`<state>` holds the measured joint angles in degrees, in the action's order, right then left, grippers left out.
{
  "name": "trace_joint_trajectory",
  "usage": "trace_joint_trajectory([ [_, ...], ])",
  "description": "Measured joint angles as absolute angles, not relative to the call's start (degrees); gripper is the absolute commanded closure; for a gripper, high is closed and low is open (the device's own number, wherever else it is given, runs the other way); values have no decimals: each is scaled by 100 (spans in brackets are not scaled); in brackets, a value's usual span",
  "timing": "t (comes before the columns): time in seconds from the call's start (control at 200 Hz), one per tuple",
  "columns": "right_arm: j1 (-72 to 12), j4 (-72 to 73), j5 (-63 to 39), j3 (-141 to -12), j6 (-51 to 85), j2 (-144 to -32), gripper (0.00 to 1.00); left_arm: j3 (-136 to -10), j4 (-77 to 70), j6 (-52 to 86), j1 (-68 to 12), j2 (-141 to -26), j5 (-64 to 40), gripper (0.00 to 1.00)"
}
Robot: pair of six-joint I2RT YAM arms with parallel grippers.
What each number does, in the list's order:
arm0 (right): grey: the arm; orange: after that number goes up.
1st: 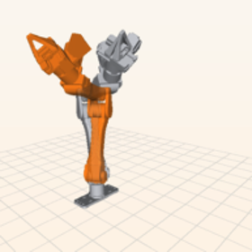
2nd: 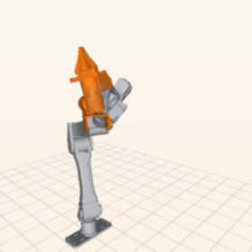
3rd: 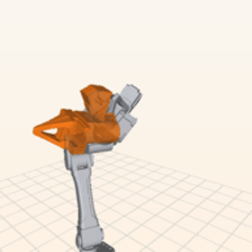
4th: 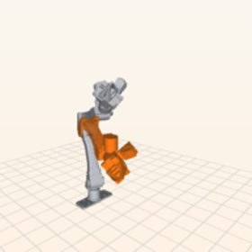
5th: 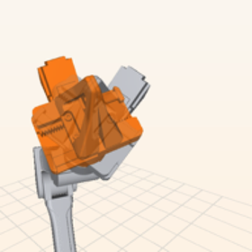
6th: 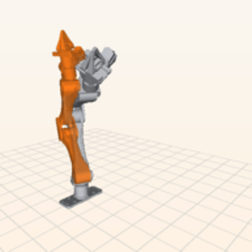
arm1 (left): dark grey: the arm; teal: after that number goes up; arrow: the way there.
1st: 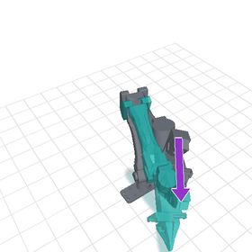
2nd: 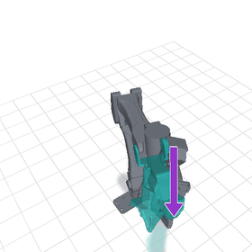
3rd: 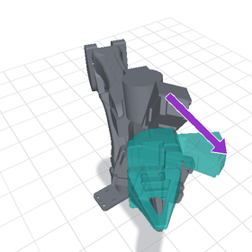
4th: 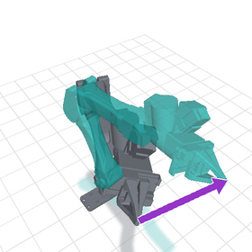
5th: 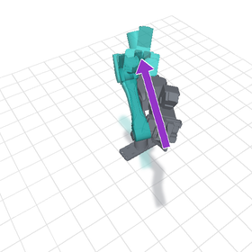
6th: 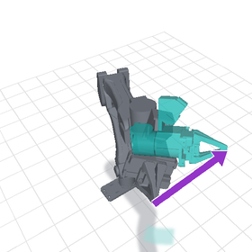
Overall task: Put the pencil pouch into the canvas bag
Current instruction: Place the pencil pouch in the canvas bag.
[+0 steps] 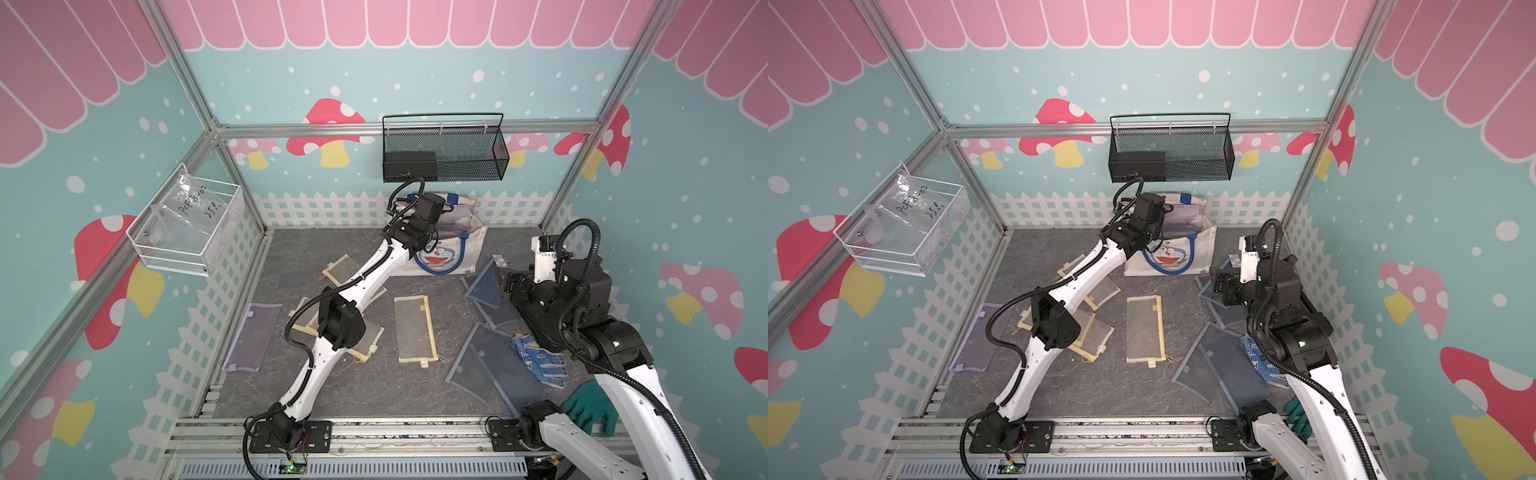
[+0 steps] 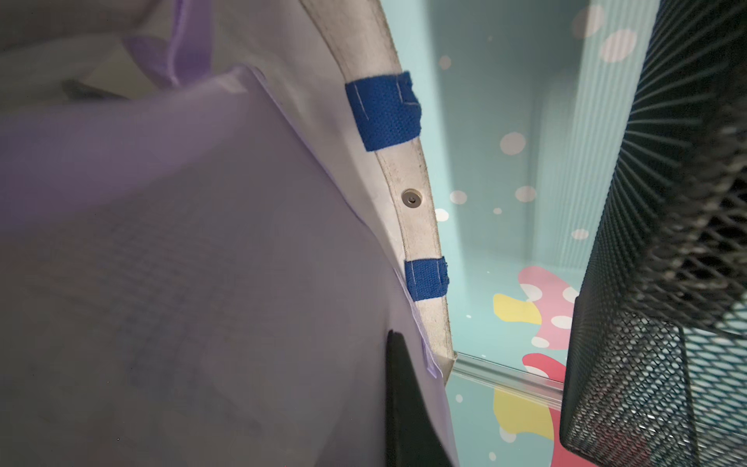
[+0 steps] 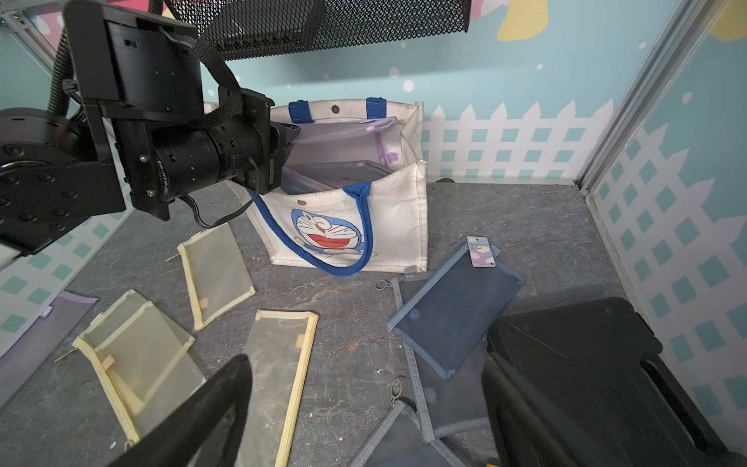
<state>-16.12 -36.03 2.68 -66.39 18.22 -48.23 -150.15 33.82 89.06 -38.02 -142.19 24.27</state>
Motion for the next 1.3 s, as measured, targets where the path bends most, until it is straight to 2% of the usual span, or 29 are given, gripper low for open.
trace_joint_trajectory([
  [0.275,-1612,-3597,327,-6639,1828,-4810,9,-14396,3459,8613,-3859,-13596,2272,100],
  [0.485,-1612,-3579,351,-6639,1857,-4720,9,-14374,3518,8615,-3900,-13297,2265,100],
  [1.301,-1612,-3544,412,-6600,1863,-4615,9,-14685,4477,9612,-3948,-13622,2220,100],
])
